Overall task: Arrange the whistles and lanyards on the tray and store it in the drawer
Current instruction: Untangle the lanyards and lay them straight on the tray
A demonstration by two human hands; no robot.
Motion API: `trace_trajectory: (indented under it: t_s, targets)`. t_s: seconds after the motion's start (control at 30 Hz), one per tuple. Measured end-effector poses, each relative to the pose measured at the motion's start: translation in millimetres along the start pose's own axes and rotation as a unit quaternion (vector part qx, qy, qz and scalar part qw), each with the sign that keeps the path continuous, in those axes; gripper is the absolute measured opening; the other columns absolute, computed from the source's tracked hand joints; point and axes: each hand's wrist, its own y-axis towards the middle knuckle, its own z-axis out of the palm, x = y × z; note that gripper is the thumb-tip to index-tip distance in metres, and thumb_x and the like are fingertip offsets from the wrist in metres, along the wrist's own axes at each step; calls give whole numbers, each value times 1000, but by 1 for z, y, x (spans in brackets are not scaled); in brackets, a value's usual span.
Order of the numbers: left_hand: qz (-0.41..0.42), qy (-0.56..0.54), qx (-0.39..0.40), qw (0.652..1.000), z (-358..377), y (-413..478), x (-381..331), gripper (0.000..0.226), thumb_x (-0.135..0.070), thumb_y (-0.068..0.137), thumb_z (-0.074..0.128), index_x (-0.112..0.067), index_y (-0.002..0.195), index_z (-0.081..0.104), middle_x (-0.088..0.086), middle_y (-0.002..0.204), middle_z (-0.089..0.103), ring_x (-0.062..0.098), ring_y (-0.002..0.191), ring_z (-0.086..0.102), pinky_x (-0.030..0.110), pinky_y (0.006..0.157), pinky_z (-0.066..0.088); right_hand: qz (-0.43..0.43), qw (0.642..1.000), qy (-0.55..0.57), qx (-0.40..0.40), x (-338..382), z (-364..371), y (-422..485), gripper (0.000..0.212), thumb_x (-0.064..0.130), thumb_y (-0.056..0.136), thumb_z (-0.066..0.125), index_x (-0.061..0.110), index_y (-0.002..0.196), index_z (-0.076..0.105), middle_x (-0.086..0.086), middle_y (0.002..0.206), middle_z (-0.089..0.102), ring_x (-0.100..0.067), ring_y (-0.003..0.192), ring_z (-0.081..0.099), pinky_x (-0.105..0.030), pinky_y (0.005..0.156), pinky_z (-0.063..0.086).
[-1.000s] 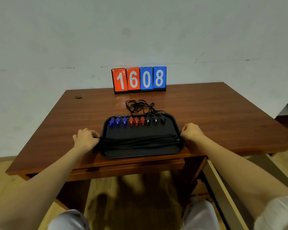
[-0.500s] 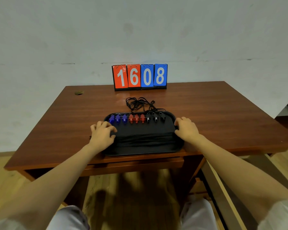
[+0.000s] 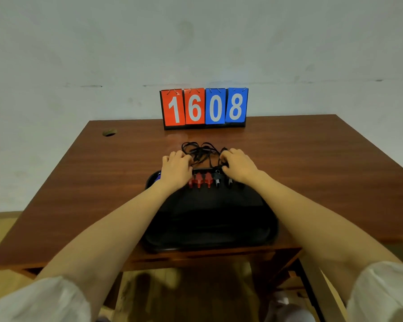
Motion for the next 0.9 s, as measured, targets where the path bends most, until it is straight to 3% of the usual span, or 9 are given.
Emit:
trace_trajectory:
  t_s: [0.2,0.33,0.4,0.53,0.6,0.73,0.8,0.9]
  targets:
    - [-12,-19,38,999,12,62,24,30,-19,94,48,-19,121,59,8,127,52,29,120,45,43,98,36,-14,998,41,48,3,13,75,26,16,94,49,15,118,59,-11,119,52,-29,112,48,-40,93,46]
    - [29,-26,79,996,26,85,30,30,-21,95,48,-24,123,59,6,129,50,29,121,42,44,98,35,-9,994,83,75,7,34,106,18,22,94,54,10,100,65,-10,100,64,-24,89,59,-35,73,47]
    - [35,-15,99,994,32,92,32,31,-27,94,50,-24,124,58,7,131,49,30,123,40,45,98,34,-5,992,96,86,9,45,114,21,28,92,58,9,97,64,-6,91,61,-22,82,56,-33,68,45]
    - [31,7,150,988,44,94,38,34,-35,91,55,-21,123,58,8,131,48,31,124,39,46,100,34,-23,993,86,74,9,61,121,17,30,90,61,14,92,55,-2,95,47,-21,88,46,-37,76,45]
    - [15,-1,137,990,47,94,39,32,-33,92,54,-19,121,58,9,128,50,31,122,42,45,99,35,-25,993,83,78,9,63,121,15,26,94,56,14,86,51,-4,96,43,-25,91,45,-40,80,45]
    - [-33,2,103,994,45,91,40,28,-30,92,54,-15,115,59,11,119,53,31,117,46,44,97,37,-40,995,21,85,10,63,118,21,22,100,43,5,109,53,-16,115,47,-33,109,43,-44,94,42]
    - [-47,7,108,993,41,88,40,31,-31,92,55,-14,117,59,11,119,52,32,116,46,43,96,38,-34,997,38,61,9,58,114,24,22,101,40,3,113,51,-17,118,46,-33,110,43,-42,93,41]
    - [-42,27,125,991,36,82,37,35,-33,93,53,-12,120,59,12,121,49,32,117,44,43,96,39,-15,994,95,43,9,50,109,15,21,101,41,8,103,48,-14,110,50,-30,101,48,-41,85,43]
